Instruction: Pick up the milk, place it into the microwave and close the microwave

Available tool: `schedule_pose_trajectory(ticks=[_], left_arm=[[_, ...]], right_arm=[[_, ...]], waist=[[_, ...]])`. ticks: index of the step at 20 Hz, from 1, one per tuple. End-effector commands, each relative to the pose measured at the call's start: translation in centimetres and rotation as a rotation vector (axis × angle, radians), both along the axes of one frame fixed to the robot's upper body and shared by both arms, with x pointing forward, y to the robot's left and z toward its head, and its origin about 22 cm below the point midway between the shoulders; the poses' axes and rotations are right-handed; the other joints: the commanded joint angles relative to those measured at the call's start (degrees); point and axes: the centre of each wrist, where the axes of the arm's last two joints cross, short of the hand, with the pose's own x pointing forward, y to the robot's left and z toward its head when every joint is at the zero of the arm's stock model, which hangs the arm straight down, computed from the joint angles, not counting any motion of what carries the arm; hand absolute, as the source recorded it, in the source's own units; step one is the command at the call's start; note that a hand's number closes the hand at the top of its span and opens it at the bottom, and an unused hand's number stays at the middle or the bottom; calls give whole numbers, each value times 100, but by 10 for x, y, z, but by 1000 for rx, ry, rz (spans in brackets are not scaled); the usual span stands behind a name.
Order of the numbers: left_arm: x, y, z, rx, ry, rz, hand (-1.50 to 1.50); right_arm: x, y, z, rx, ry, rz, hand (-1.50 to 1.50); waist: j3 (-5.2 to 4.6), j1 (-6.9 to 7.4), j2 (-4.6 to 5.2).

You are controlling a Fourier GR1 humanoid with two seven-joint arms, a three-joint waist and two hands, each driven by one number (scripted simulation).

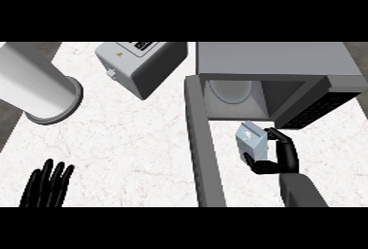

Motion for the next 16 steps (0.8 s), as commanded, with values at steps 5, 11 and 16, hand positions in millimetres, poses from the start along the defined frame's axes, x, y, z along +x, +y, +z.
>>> schedule_pose_trajectory(ticks=[5, 11, 16], left_arm=[[2, 0, -12, -7, 0, 15, -150], [-3, 16, 0, -21, 10, 30, -150], [-1, 18, -7, -7, 15, 1, -150]], right_arm=[[7, 41, 10, 82, -76, 66, 150], [20, 44, 53, -7, -124, 5, 150], [58, 78, 75, -45, -109, -55, 150]], waist=[[-4, -80, -21], [-6, -106, -30], [-2, -30, -7]])
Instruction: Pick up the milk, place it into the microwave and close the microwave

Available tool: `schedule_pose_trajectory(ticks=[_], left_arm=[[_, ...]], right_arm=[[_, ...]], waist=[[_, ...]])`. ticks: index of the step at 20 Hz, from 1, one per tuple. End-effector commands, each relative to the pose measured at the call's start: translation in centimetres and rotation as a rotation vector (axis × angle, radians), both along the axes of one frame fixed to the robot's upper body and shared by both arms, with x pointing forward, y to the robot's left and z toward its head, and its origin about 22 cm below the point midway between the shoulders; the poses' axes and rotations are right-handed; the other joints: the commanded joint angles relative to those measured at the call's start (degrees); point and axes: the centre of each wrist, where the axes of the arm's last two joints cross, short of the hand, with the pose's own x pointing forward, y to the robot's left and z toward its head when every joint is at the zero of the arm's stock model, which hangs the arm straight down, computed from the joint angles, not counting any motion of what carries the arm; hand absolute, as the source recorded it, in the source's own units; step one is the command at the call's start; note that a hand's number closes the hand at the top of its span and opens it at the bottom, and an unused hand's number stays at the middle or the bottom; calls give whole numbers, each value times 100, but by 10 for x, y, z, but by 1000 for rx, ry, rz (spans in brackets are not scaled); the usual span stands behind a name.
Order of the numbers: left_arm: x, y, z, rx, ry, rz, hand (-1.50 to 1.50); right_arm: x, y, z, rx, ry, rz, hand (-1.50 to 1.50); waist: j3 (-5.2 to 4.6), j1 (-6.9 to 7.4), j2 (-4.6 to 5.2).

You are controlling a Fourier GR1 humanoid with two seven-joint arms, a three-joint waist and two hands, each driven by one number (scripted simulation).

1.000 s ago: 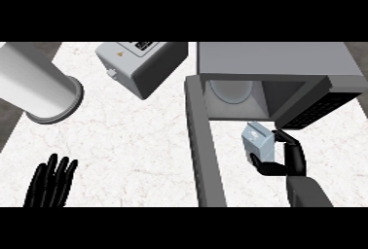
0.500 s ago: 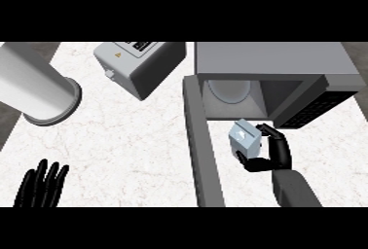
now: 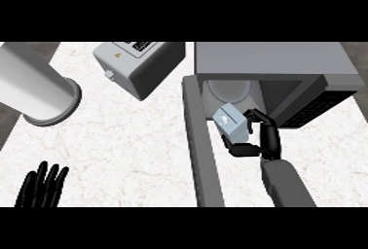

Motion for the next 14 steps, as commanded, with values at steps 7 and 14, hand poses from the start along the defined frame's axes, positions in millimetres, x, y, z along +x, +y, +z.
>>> schedule_pose_trajectory(ticks=[7, 14], left_arm=[[3, 5, -15, -17, 31, 6, -150], [15, 10, 2, -15, 12, -18, -150]], right_arm=[[53, 9, 52, -84, 53, -86, 150], [78, 12, 49, -270, 85, -143, 150]], waist=[[1, 28, 12], [8, 154, 63]])
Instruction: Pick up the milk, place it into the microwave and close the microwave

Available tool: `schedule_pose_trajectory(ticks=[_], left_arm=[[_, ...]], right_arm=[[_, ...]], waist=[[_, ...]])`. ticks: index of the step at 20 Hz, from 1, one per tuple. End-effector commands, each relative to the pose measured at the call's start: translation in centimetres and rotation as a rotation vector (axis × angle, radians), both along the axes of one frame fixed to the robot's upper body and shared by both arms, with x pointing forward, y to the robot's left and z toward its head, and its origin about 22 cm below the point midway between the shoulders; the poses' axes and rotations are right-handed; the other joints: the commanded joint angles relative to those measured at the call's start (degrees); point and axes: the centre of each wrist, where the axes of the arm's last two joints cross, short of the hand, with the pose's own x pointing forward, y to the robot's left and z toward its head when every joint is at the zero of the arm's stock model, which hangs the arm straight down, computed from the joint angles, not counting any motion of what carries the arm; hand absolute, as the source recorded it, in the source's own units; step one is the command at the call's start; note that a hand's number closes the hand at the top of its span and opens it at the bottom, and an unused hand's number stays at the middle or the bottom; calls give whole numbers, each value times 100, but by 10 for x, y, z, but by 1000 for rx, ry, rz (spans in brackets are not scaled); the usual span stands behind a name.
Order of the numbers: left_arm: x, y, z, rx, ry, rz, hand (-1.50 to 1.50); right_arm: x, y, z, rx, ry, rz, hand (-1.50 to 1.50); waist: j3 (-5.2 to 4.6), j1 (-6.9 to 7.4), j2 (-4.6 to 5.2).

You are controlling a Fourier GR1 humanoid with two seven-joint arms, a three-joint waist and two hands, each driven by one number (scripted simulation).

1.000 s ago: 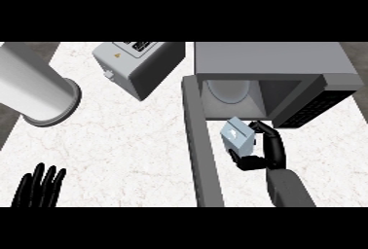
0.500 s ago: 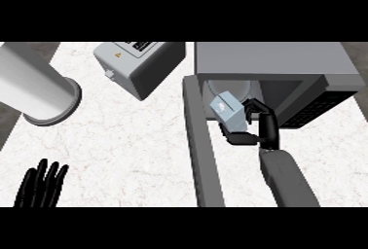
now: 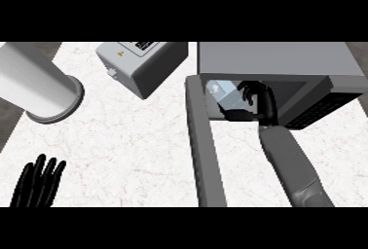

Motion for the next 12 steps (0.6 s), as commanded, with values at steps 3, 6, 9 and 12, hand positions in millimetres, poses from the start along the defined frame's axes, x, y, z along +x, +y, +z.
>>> schedule_pose_trajectory(ticks=[3, 6, 9, 12], left_arm=[[5, -10, 4, 11, -8, -19, -150], [13, 1, -4, 6, 0, -40, -150], [10, 1, 2, -2, 1, -49, -150], [15, 12, 6, 63, 7, -21, -150]], right_arm=[[28, -21, 17, -129, 18, -103, 150], [49, -18, 46, -158, 19, -129, 150], [35, -14, 20, -220, 19, -172, 150], [46, -29, 38, -306, -1, -234, 150]], waist=[[6, 100, 46], [7, 209, 98], [11, 238, 105], [15, 327, 152]])
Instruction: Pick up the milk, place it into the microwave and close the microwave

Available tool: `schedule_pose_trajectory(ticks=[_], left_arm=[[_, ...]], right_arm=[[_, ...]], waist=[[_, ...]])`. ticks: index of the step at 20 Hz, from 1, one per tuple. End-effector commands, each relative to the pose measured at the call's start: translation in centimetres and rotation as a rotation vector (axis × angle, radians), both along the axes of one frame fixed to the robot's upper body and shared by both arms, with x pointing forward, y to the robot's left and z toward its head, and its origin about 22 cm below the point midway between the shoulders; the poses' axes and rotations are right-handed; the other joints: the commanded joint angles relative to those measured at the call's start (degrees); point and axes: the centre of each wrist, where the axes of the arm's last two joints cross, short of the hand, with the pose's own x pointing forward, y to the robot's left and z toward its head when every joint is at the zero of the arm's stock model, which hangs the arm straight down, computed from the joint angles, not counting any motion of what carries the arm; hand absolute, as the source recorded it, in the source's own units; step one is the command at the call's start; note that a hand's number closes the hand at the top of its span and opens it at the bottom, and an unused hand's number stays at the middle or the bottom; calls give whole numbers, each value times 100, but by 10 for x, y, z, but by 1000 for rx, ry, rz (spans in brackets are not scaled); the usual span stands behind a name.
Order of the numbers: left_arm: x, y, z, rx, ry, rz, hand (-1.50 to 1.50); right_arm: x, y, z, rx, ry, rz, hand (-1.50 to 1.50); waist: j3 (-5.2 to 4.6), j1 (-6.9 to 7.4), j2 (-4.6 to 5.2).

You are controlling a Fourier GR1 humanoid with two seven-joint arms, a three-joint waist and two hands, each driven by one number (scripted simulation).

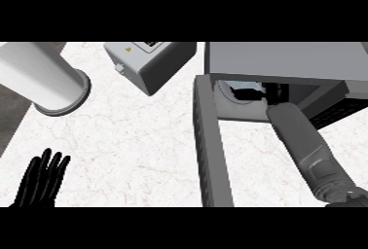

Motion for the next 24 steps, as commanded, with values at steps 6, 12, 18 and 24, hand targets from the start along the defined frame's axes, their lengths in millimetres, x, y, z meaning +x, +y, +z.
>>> schedule_pose_trajectory(ticks=[6, 12, 18, 24], left_arm=[[7, 5, 3, 118, 8, 10, -150], [8, -6, -3, 131, 25, -11, -150], [16, -7, -1, 144, -6, -29, -150], [12, -16, -7, 105, -12, -68, -150]], right_arm=[[11, -14, 17, -113, -81, -208, 150], [15, -19, 24, -229, -52, -210, -150], [12, -7, 16, -200, 9, -122, -150], [11, -10, 15, -106, 22, 7, -150]], waist=[[13, 210, 107], [10, 319, 148], [17, 354, 161], [18, 285, 134]])
